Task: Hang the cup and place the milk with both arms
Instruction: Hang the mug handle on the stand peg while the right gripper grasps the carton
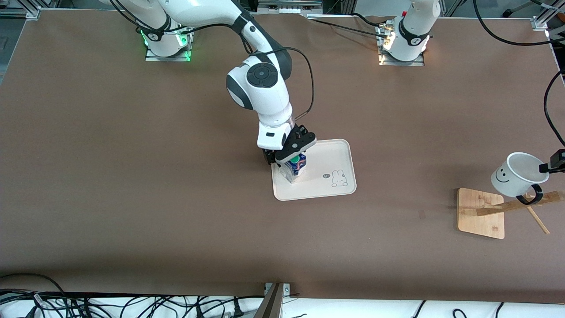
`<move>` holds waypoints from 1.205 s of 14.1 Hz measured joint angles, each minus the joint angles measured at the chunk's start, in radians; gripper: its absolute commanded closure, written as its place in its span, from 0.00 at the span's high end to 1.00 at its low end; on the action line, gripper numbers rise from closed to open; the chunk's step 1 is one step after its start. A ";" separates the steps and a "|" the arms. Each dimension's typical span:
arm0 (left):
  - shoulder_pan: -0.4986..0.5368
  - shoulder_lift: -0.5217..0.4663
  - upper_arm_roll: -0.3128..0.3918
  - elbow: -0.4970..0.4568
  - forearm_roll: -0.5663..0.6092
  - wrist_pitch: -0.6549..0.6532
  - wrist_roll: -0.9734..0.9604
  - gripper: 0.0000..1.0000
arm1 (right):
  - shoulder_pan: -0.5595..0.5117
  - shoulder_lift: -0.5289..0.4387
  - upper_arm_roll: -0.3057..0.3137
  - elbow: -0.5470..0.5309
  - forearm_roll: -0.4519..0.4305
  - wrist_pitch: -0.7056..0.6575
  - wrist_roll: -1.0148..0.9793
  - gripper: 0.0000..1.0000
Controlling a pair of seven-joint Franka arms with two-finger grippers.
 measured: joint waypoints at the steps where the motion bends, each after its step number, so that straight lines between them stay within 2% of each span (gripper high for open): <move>1: 0.008 0.005 0.000 0.000 0.000 0.000 0.007 0.06 | 0.000 0.000 0.000 0.002 0.003 0.004 0.002 1.00; 2: 0.012 0.009 0.000 0.000 0.000 0.000 0.012 0.53 | -0.001 0.000 0.000 0.003 0.008 0.007 0.002 1.00; 3: 0.013 0.012 0.000 0.000 0.000 0.000 0.014 0.80 | -0.002 0.000 -0.001 0.004 0.012 0.008 0.002 1.00; 4: 0.013 0.013 0.000 0.000 0.000 0.000 0.015 1.00 | -0.002 0.000 -0.001 0.004 0.013 0.010 0.003 1.00; 11: 0.011 0.013 -0.003 0.000 0.000 -0.001 0.016 1.00 | -0.002 0.009 -0.001 0.003 0.013 0.011 0.003 1.00; 12: 0.009 0.011 -0.006 0.000 0.000 -0.001 0.016 1.00 | -0.002 0.010 -0.001 0.003 0.013 0.011 0.003 0.93; 14: 0.006 0.003 -0.016 0.003 0.000 -0.019 0.001 1.00 | -0.002 0.013 -0.001 0.003 0.013 0.011 0.003 0.68; 15: 0.004 -0.004 -0.019 0.006 0.000 -0.037 -0.032 1.00 | -0.002 0.015 -0.001 0.003 0.013 0.011 0.003 0.61; 17: -0.006 -0.030 -0.032 0.010 0.000 -0.077 -0.110 1.00 | -0.002 0.017 -0.001 0.003 0.013 0.011 0.003 0.53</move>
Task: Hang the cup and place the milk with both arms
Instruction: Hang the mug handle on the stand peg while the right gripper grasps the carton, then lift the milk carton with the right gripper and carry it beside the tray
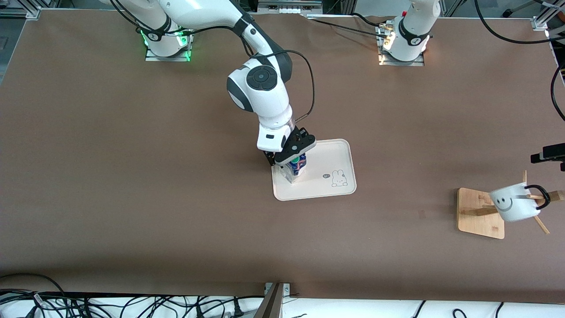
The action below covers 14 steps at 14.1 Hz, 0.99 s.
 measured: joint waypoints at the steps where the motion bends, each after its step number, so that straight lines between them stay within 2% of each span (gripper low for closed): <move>1: -0.015 -0.017 -0.004 0.001 0.000 -0.023 -0.035 1.00 | 0.000 0.002 0.000 0.000 0.000 0.000 0.000 0.51; 2: -0.037 -0.035 -0.005 0.001 0.000 -0.044 -0.076 1.00 | 0.001 0.003 0.000 0.000 0.000 0.000 0.000 0.45; 6: -0.140 -0.090 -0.007 -0.001 0.049 -0.083 -0.205 1.00 | 0.001 0.003 0.000 0.000 0.010 0.001 0.000 0.42; 8: -0.162 -0.101 -0.007 -0.011 0.056 -0.086 -0.234 1.00 | 0.001 0.003 0.001 0.000 0.012 0.001 0.000 0.37; 12: -0.168 -0.104 -0.006 -0.023 0.058 -0.086 -0.244 1.00 | 0.001 0.003 0.001 0.000 0.014 0.002 0.000 0.37; 14: -0.196 -0.133 -0.001 -0.065 0.064 -0.072 -0.270 1.00 | 0.001 0.003 0.001 0.001 0.027 -0.002 0.007 0.37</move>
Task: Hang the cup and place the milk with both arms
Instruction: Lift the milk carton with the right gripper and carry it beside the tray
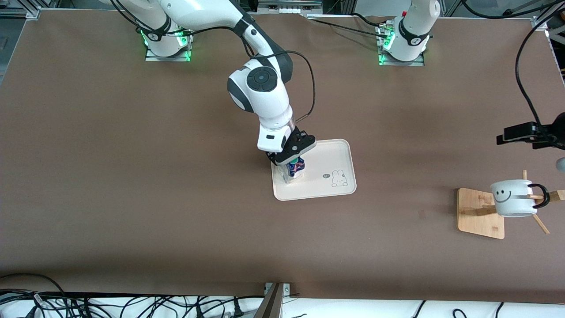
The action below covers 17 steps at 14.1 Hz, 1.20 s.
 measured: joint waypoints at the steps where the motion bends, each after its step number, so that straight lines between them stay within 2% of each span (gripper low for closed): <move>1: -0.023 -0.028 0.005 -0.039 0.017 0.018 -0.020 1.00 | 0.000 -0.003 0.000 0.003 0.026 -0.016 0.005 0.37; 4: -0.079 -0.142 0.031 -0.199 0.041 0.097 -0.059 1.00 | 0.000 -0.048 -0.008 0.044 0.061 -0.163 0.031 0.37; 6: -0.116 -0.215 0.079 -0.311 0.042 0.144 -0.061 1.00 | -0.011 -0.097 -0.038 0.080 0.073 -0.297 0.062 0.37; 8: -0.181 -0.279 0.162 -0.414 0.042 0.192 -0.061 1.00 | -0.067 -0.145 -0.058 0.114 0.119 -0.401 0.072 0.37; 10: -0.218 -0.329 0.207 -0.498 0.042 0.231 -0.061 1.00 | -0.162 -0.191 -0.064 0.131 0.149 -0.494 0.072 0.37; 13: -0.224 -0.371 0.216 -0.566 0.042 0.255 -0.062 1.00 | -0.332 -0.250 -0.068 0.140 0.159 -0.691 0.068 0.37; 17: -0.224 -0.378 0.219 -0.575 0.042 0.255 -0.084 1.00 | -0.529 -0.269 -0.068 0.190 0.158 -0.932 0.058 0.37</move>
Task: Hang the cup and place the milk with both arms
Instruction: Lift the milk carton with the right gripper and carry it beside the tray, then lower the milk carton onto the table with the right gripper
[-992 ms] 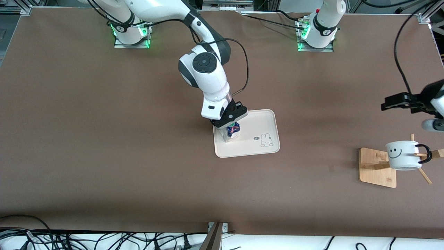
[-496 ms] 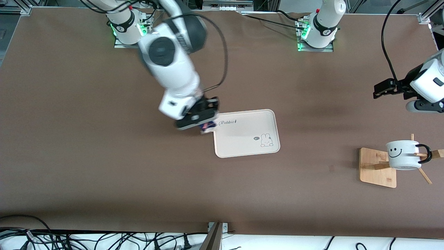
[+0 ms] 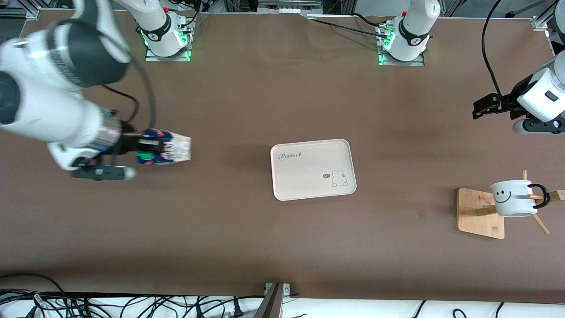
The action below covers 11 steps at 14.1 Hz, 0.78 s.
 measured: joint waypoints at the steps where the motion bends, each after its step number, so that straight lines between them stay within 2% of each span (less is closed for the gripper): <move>1: -0.001 0.000 -0.001 0.000 -0.002 0.000 -0.015 1.00 | -0.037 0.000 0.000 0.006 -0.009 -0.040 -0.019 0.37; 4: -0.004 0.000 -0.005 -0.001 -0.027 0.010 -0.044 1.00 | -0.124 0.004 -0.029 -0.005 -0.033 -0.095 -0.110 0.37; 7: -0.008 0.000 -0.006 0.001 -0.028 0.044 -0.050 1.00 | -0.150 0.017 -0.083 -0.061 -0.033 -0.059 -0.210 0.35; 9: -0.008 0.000 -0.006 0.005 -0.028 0.046 -0.051 1.00 | -0.147 0.014 -0.085 -0.127 -0.033 0.053 -0.248 0.34; 11: -0.007 0.000 -0.003 0.013 -0.028 0.046 -0.053 1.00 | -0.143 -0.012 -0.083 -0.254 -0.033 0.241 -0.286 0.34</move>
